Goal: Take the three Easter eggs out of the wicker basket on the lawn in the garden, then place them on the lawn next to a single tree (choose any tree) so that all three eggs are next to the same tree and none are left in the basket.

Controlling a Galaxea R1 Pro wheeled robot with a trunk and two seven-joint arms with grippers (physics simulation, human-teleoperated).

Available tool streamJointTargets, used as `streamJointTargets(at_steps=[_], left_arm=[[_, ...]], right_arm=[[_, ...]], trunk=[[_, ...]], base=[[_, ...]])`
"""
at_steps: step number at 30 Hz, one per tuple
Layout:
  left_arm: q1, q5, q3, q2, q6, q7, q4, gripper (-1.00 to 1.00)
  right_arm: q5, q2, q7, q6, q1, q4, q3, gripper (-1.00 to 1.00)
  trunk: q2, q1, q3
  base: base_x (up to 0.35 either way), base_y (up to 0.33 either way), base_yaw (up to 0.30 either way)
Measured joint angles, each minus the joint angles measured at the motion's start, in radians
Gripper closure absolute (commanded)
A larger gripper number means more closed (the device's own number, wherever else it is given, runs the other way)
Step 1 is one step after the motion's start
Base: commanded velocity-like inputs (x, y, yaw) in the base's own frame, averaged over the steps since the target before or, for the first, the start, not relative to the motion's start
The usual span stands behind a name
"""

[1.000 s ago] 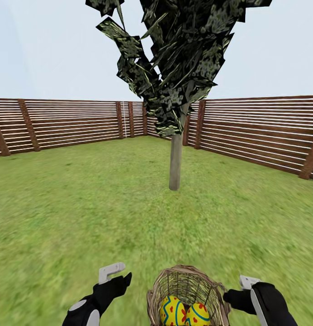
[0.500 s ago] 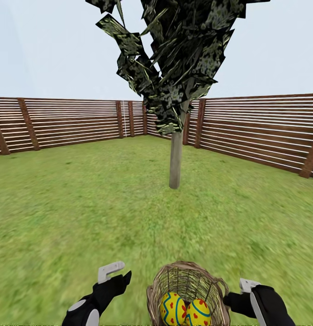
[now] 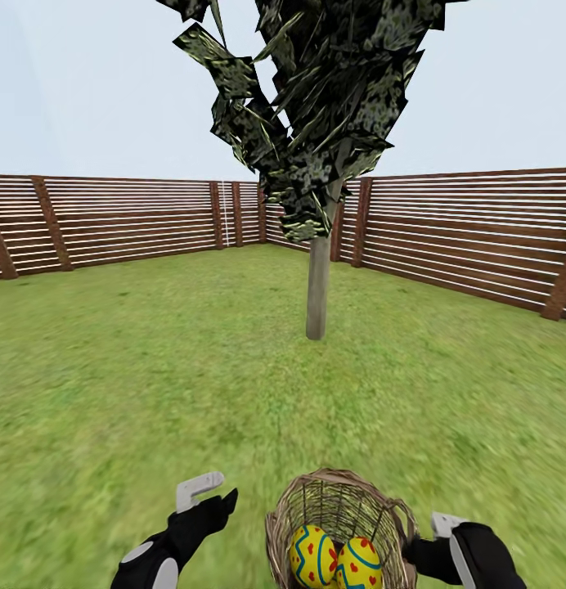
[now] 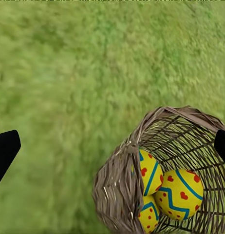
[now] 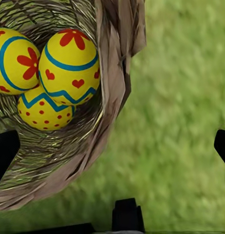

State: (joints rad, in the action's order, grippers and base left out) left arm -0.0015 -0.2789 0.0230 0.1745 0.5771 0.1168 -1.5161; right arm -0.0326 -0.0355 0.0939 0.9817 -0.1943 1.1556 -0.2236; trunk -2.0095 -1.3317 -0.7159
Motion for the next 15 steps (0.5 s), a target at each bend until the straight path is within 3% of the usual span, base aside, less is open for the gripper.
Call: streamJointTargets(at_steps=[8, 15], left_arm=[[0.0, 0.0, -0.026, 0.0, -0.001, 0.0, -0.001, -1.0], [0.0, -0.001, -0.03, -0.001, -0.002, -0.001, -0.003, -1.0]], right_arm=[[-0.001, -0.001, -0.002, -0.007, -0.015, -0.085, 0.002, -1.0], [-0.003, -0.011, -0.005, -0.056, -0.188, -0.327, 0.001, -1.0]], trunk=[[0.0, 0.0, 0.0], [0.0, 0.0, 0.0]], base=[[0.0, 0.0, 0.0], [0.0, 0.0, 0.0]])
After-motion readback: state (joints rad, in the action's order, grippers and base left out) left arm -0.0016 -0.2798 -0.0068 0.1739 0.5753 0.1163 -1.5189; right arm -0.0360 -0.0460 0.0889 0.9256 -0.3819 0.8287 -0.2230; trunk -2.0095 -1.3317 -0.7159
